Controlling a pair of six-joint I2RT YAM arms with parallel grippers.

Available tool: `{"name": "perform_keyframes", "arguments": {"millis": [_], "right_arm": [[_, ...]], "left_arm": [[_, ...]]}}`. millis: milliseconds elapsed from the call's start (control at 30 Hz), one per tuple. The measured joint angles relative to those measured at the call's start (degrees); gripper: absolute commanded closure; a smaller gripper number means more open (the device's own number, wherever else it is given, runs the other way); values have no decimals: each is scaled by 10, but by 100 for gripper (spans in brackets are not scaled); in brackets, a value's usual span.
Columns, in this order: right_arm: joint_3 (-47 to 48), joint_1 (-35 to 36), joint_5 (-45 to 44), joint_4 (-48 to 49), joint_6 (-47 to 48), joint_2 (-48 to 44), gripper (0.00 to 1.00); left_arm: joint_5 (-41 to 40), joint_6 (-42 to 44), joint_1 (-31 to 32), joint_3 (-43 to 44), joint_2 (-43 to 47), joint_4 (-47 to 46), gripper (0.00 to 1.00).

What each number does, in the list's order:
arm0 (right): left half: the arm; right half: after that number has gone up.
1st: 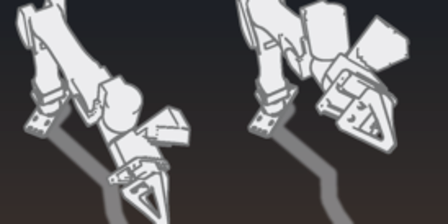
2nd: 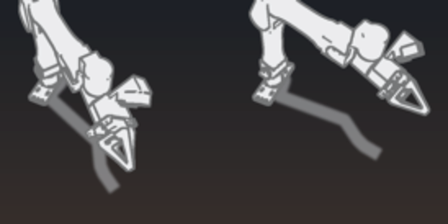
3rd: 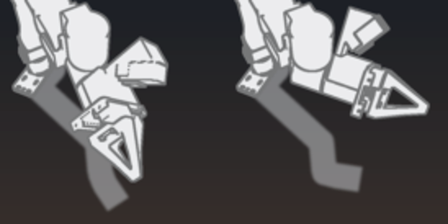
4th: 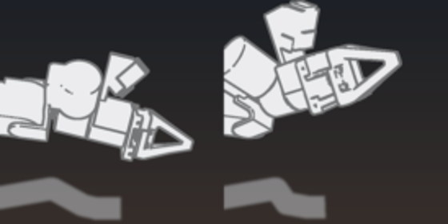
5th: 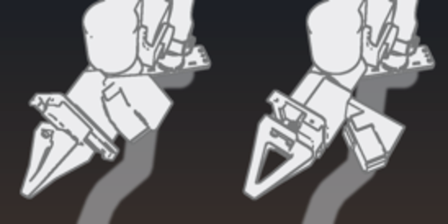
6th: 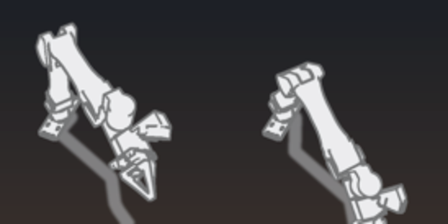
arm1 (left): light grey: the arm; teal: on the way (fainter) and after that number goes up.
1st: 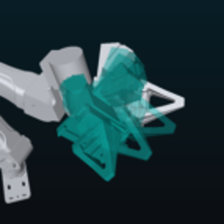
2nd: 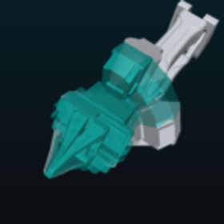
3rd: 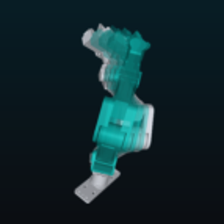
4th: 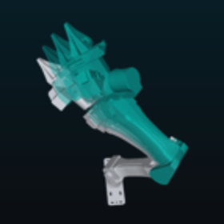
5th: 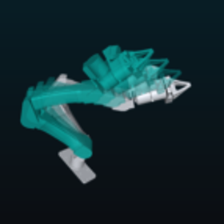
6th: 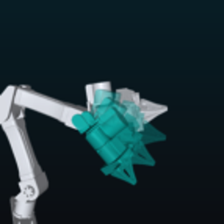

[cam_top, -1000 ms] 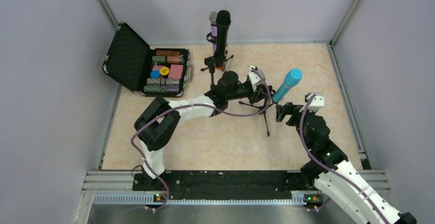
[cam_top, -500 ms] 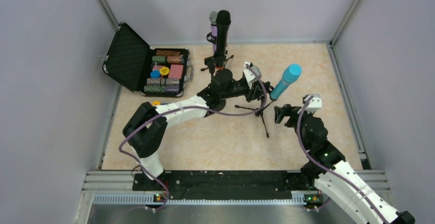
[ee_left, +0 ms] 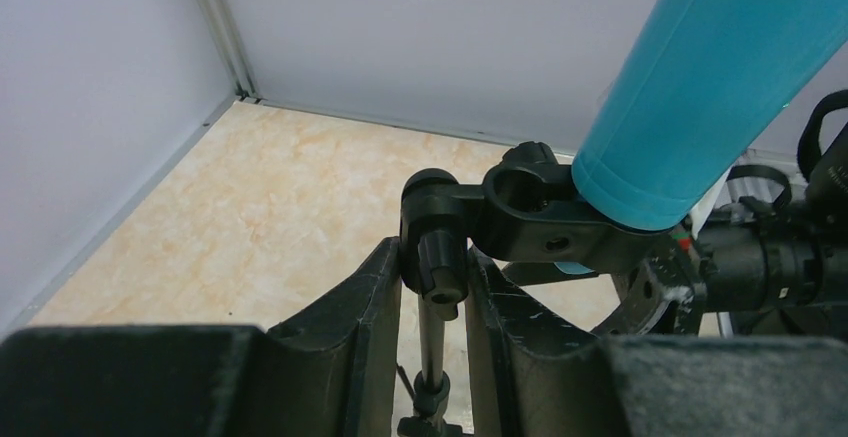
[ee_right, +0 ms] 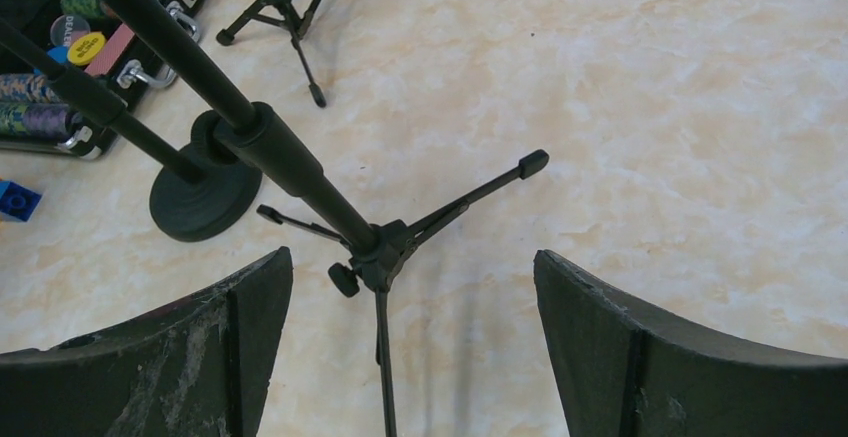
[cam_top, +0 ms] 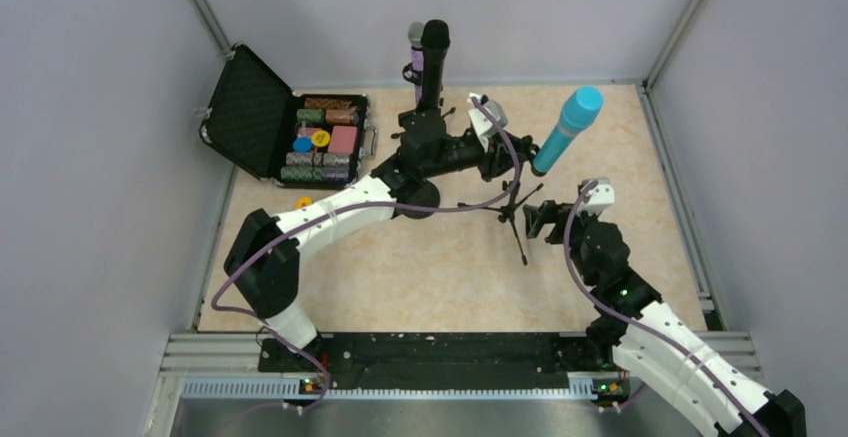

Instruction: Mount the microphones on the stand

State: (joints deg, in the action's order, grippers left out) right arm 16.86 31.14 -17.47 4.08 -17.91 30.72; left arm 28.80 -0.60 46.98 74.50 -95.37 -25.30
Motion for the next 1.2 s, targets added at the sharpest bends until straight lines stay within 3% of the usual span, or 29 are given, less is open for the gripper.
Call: {"name": "perform_keyframes", "arguments": {"millis": [500,900,1200], "right_arm": [[-12,0,17,77,13,55,10],[-30,0,83,159,24,106,10],[-30,0,76,207,15,226,12]], "left_arm": [[-51,-54,0,42,4,63,100],[-62,-90,0,64,4,62,100],[-57,-108,0,64,12,61,100]]}}
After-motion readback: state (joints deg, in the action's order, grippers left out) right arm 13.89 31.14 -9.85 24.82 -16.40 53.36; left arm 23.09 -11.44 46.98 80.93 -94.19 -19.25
